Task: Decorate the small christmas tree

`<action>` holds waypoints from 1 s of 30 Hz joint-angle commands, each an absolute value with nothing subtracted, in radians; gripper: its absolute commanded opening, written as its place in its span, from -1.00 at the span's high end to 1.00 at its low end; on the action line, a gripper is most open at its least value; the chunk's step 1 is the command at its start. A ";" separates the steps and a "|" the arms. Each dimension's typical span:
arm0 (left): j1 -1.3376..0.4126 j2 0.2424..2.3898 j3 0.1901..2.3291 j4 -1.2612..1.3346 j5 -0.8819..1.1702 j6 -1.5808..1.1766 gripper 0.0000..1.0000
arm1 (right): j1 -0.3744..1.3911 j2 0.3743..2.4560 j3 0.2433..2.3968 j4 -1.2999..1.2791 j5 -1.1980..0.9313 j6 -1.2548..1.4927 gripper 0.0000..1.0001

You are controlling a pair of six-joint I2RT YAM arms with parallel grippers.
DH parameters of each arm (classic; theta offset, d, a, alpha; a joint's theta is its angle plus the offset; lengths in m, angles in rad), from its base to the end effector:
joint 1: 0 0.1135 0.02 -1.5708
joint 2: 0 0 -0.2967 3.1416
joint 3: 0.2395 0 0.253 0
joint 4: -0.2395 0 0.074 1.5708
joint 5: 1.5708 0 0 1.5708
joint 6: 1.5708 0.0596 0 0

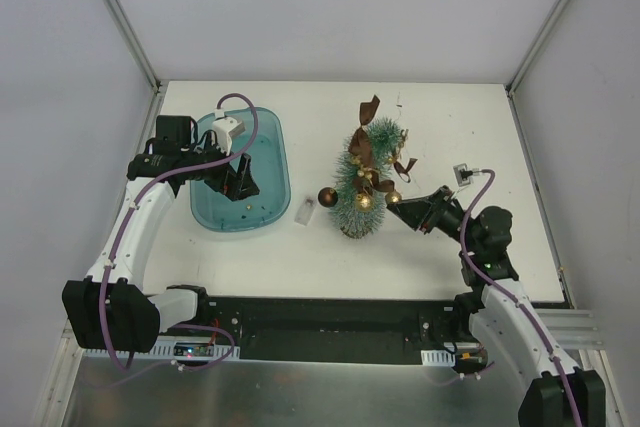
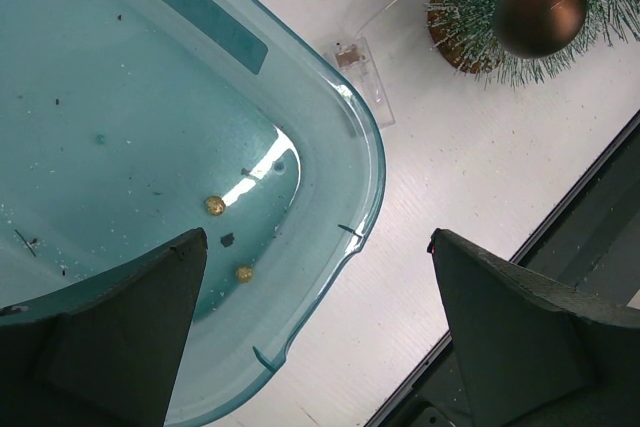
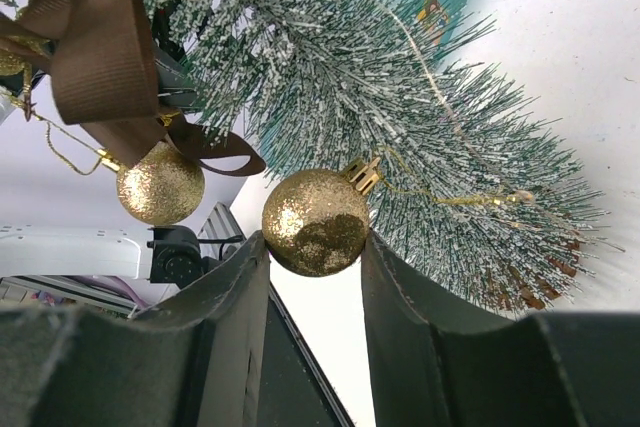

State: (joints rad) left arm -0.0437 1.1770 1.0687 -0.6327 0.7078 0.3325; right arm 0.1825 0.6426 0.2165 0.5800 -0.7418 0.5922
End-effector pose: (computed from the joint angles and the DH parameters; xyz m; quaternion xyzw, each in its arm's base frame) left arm 0.2431 -0.0494 0.3401 0.2978 0.8172 -0.2594 0.4198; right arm 0.1379 0.0664 0.2624 -0.1461 0.6497 0.4857 0.5662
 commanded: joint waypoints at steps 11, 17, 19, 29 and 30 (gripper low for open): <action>-0.031 1.178 1.091 -0.620 0.755 0.337 -0.88 | 0.212 0.655 0.202 0.692 -0.769 0.627 0.75; -0.031 1.184 1.092 -0.620 0.759 0.339 -0.87 | 0.247 0.690 0.189 0.727 -0.769 0.632 0.75; -0.029 1.187 1.094 -0.620 0.759 0.339 -0.87 | 0.267 0.704 0.187 0.745 -0.764 0.635 0.75; -0.032 1.184 1.094 -0.620 0.782 0.330 -0.87 | 0.291 0.672 0.204 0.741 -0.752 0.635 0.75; -0.032 1.184 1.094 -0.620 0.793 0.325 -0.87 | 0.291 0.666 0.207 0.739 -0.750 0.637 0.75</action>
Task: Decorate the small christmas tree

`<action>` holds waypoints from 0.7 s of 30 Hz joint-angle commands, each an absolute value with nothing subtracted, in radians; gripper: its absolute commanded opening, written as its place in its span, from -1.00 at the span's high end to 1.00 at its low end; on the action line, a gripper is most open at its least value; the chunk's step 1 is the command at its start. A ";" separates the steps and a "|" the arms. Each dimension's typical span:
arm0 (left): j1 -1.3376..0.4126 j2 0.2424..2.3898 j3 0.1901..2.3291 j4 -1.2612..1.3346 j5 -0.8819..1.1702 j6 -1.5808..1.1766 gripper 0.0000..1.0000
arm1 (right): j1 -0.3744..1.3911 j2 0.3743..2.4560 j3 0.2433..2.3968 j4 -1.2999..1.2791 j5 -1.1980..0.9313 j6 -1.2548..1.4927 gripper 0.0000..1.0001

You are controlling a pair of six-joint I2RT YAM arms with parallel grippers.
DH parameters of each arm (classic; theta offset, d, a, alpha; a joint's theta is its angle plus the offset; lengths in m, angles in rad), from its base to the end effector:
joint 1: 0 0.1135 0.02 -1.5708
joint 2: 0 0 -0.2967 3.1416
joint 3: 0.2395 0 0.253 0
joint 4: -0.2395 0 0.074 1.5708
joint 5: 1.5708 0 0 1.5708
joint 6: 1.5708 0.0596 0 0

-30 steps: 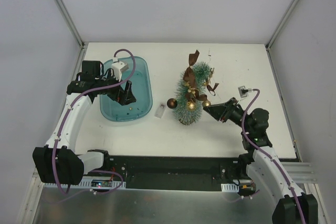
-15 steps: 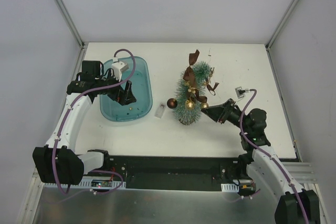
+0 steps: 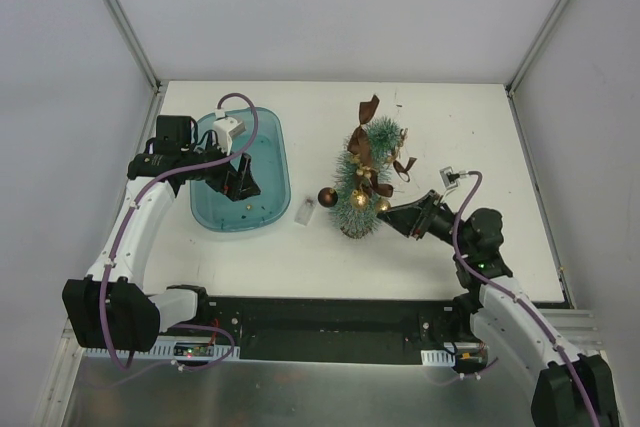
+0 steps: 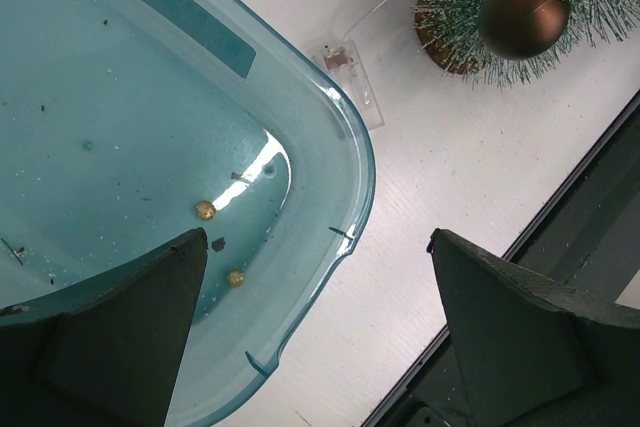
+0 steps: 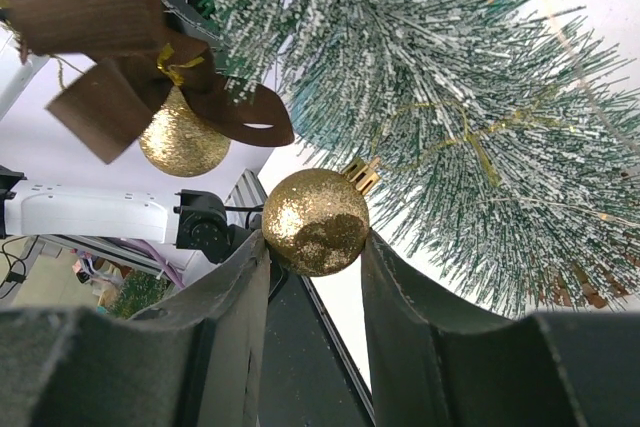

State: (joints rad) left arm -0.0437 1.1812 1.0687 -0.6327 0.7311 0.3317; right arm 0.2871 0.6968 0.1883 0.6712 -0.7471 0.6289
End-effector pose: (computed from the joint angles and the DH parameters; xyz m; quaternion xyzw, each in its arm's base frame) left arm 0.2433 -0.0505 0.3397 0.3005 0.8137 -0.2703 0.4178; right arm 0.1348 0.0820 0.2557 -0.1716 0.6412 0.5257 0.5321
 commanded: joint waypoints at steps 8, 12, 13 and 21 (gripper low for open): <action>-0.083 1.233 1.118 -0.606 0.825 0.295 -0.78 | 0.308 0.684 0.218 0.770 -0.735 0.638 0.75; -0.155 1.278 1.143 -0.568 0.795 0.272 -0.76 | 0.340 0.730 0.218 0.804 -0.726 0.630 0.75; -0.179 1.290 1.156 -0.561 0.785 0.265 -0.76 | 0.345 0.738 0.221 0.805 -0.723 0.624 0.75; -0.302 1.411 1.282 -0.554 0.733 0.262 -0.69 | 0.382 0.755 0.245 0.750 -0.698 0.554 0.73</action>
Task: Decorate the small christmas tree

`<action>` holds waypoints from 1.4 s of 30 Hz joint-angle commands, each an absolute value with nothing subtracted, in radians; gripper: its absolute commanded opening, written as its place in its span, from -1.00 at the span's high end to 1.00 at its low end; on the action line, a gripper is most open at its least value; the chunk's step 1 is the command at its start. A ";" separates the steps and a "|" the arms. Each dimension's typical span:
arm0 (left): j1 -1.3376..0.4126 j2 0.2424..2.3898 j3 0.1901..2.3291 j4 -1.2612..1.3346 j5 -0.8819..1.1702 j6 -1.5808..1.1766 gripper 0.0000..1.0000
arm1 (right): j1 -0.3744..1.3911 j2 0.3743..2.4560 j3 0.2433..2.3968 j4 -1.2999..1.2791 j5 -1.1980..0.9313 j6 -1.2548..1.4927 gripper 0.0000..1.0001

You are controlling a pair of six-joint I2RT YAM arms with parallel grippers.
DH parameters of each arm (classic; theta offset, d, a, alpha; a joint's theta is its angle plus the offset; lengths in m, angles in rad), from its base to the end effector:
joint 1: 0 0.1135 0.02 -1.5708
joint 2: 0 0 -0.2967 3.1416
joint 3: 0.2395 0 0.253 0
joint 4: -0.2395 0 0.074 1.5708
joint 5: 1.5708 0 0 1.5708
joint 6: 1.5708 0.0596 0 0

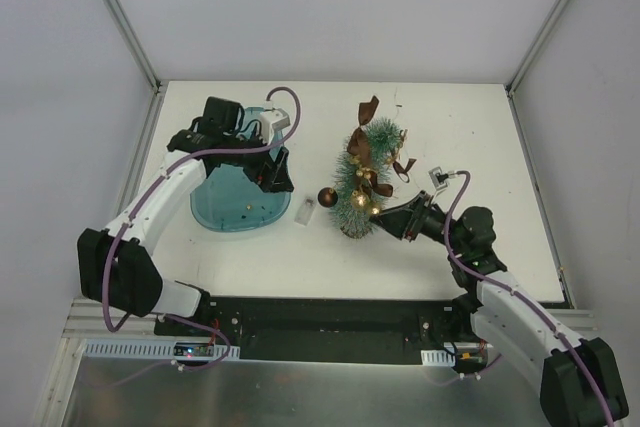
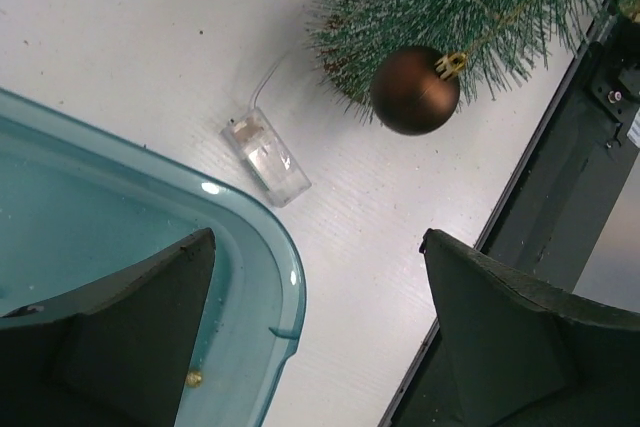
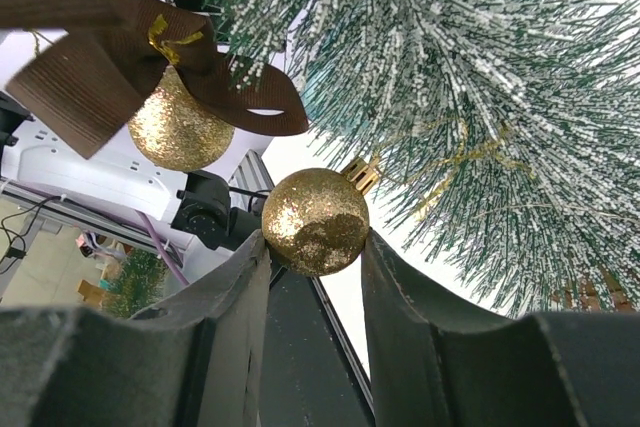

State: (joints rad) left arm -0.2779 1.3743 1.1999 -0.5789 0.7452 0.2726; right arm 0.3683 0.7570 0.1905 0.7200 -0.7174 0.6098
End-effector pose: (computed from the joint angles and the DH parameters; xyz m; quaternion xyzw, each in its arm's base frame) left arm 0.2779 -0.1213 0.3404 0.3715 0.7832 -0.3350 0.3693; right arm 0.1365 0.0947 0.2542 -0.1912 0.6371 0.5357 0.5203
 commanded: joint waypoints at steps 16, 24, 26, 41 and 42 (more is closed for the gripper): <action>-0.344 1.405 1.324 -0.555 0.698 0.273 -0.68 | 0.437 0.700 0.291 0.437 -0.561 0.344 0.38; -0.342 1.393 1.321 -0.555 0.689 0.267 -0.68 | 0.485 0.677 0.282 0.376 -0.499 0.291 0.33; -0.344 1.390 1.319 -0.557 0.689 0.267 -0.69 | 0.486 0.670 0.281 0.374 -0.488 0.291 0.28; -0.342 1.371 1.312 -0.558 0.677 0.272 -0.70 | 0.492 0.643 0.267 0.365 -0.466 0.293 0.17; -0.342 1.371 1.313 -0.558 0.675 0.273 -0.71 | 0.494 0.638 0.264 0.359 -0.465 0.293 0.16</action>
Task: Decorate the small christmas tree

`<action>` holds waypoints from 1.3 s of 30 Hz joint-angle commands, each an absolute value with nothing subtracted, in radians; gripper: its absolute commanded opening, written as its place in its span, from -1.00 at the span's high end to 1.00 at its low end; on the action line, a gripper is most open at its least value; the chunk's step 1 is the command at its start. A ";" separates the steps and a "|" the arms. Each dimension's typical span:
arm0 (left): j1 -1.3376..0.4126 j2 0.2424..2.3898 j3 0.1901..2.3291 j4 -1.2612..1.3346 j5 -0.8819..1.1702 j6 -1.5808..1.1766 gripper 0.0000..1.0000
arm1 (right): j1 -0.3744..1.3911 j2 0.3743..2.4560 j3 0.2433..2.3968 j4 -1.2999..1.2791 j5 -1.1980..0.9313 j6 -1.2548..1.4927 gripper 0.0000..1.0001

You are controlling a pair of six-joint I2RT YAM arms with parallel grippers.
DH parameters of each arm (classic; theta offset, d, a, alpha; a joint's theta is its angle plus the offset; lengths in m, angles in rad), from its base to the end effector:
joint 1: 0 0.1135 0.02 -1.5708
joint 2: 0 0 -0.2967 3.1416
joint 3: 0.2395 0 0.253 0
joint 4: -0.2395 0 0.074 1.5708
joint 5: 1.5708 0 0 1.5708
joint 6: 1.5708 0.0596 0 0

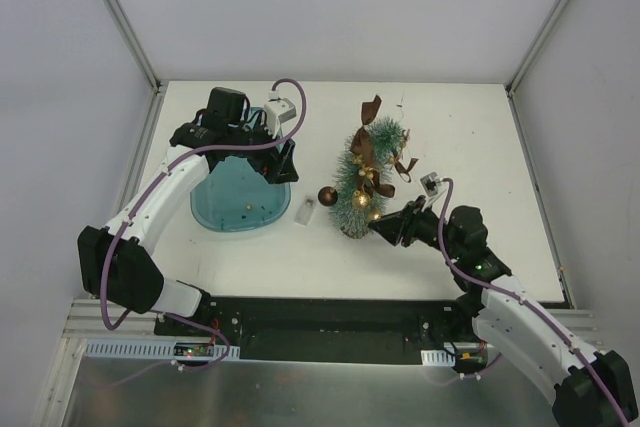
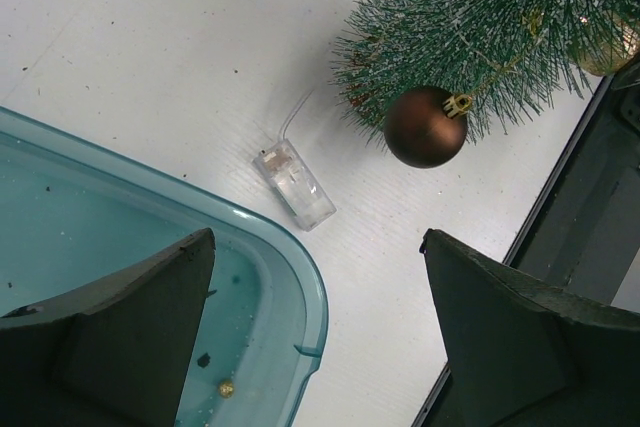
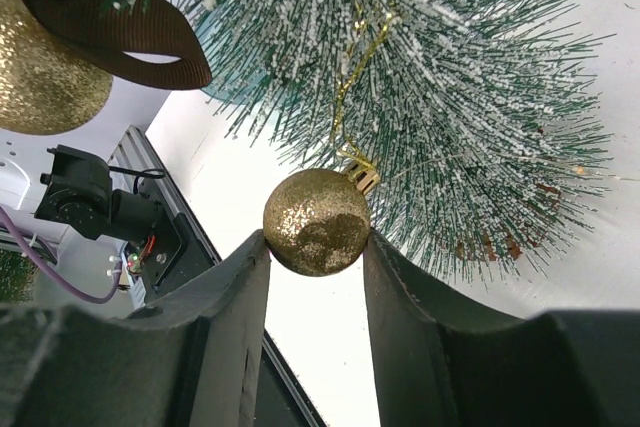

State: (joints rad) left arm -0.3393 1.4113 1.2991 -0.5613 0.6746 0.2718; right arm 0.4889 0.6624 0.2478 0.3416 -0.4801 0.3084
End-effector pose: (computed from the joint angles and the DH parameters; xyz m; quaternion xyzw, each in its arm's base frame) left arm 0.2875 -0.1410 0.3634 0.3927 0.7677 -0.3118 0.3990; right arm 0.1298 0.1002 0.2426 -0.2253 0.6940 0.4172 0.5419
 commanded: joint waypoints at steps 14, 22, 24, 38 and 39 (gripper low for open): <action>-0.342 1.355 1.312 -0.563 0.663 0.272 -0.72 | 0.494 0.571 0.253 0.299 -0.445 0.285 0.01; -0.342 1.350 1.312 -0.566 0.660 0.273 -0.72 | 0.492 0.526 0.258 0.244 -0.423 0.268 -0.02; -0.342 1.351 1.309 -0.565 0.658 0.276 -0.72 | 0.494 0.520 0.256 0.233 -0.422 0.267 -0.02; -0.236 1.377 1.304 -0.578 0.643 0.239 -0.98 | 0.494 0.431 0.325 -0.039 -0.299 0.233 -0.51; -0.220 1.378 1.305 -0.584 0.643 0.233 -0.98 | 0.492 0.413 0.337 -0.081 -0.270 0.227 -0.66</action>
